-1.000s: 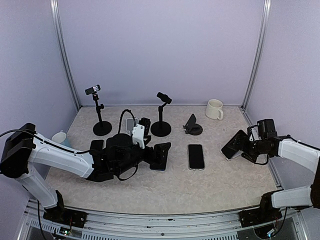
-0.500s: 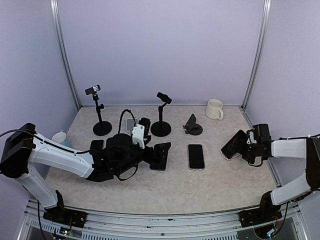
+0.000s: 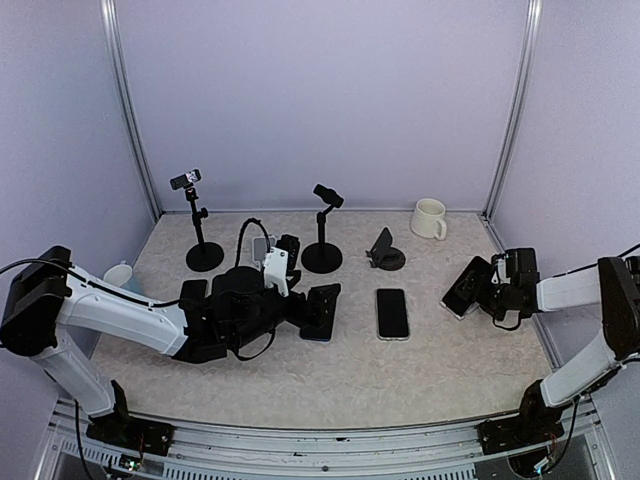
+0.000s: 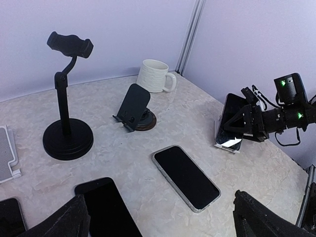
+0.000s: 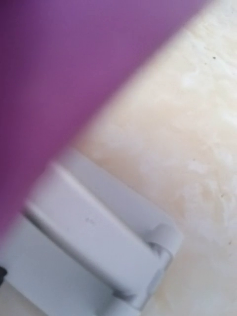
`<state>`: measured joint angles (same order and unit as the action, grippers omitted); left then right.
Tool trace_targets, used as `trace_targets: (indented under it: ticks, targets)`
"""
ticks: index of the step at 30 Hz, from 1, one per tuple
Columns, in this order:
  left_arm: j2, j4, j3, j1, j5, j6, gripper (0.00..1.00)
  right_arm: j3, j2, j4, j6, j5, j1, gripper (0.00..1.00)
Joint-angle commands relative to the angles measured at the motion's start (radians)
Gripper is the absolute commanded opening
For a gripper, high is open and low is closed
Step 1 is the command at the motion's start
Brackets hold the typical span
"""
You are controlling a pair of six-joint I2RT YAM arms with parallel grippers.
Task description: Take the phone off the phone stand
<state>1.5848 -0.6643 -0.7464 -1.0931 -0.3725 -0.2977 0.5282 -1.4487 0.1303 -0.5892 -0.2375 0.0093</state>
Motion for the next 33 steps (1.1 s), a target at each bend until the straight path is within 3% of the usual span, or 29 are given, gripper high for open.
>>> trace_targets:
  ticks: [1,15,28,33]
  targets:
    - [-0.012,-0.012,0.010,0.010,-0.003,0.015,0.99,-0.022,-0.071,0.013,0.001,-0.084,-0.011,0.92]
    - [-0.010,-0.005,0.007,0.016,0.001,0.015,0.99,0.115,-0.241,0.095,0.047,-0.172,-0.012,0.81]
    - [-0.011,0.002,0.005,0.025,0.009,0.018,0.99,0.285,-0.378,0.045,0.165,-0.186,-0.022,0.79]
    - [-0.014,0.005,0.010,0.028,0.013,0.019,0.99,0.262,-0.364,0.073,0.181,-0.227,-0.069,0.82]
